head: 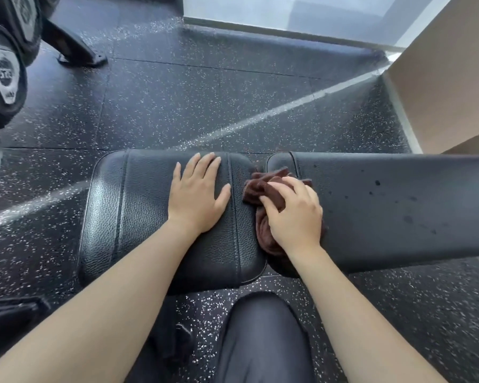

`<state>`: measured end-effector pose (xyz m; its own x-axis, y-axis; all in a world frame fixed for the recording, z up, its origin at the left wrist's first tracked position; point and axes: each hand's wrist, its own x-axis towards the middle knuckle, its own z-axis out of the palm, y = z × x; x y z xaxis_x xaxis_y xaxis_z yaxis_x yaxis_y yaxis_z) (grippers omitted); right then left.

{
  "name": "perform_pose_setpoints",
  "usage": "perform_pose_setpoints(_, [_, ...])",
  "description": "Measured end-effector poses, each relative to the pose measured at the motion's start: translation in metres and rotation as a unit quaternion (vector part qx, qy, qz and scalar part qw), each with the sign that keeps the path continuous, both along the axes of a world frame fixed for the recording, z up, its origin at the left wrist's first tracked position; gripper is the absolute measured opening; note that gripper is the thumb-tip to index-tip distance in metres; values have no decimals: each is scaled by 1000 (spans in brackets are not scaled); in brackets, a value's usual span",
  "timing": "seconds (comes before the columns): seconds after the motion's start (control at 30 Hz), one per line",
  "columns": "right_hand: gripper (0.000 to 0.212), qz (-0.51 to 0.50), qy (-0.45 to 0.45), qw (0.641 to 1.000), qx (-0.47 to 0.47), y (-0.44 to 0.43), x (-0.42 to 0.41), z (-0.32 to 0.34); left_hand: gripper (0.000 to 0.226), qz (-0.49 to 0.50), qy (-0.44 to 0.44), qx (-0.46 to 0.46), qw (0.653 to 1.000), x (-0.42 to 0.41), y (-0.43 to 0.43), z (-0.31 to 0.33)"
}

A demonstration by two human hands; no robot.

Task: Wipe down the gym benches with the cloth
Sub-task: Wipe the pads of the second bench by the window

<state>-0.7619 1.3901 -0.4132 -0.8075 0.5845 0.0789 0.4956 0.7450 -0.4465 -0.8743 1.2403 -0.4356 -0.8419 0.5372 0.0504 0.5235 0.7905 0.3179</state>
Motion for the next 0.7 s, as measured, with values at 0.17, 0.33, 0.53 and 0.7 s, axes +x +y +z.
perform_pose_setpoints(0.17, [28, -21, 42, 998, 42, -6, 6, -12, 62, -2, 22, 35, 999, -4, 2, -8])
perform_pose_setpoints(0.33, [33, -17, 10, 999, 49, 4, -32, -9, 61, -11, 30, 57, 998, -6, 1, -14])
perform_pose_setpoints(0.53, [30, -33, 41, 998, 41, -13, 15, -9, 61, -23, 34, 63, 997, -11, -1, -18])
perform_pose_setpoints(0.7, [26, -57, 83, 994, 34, -6, 34, -10, 62, -26, 39, 67, 997, -13, -1, -19])
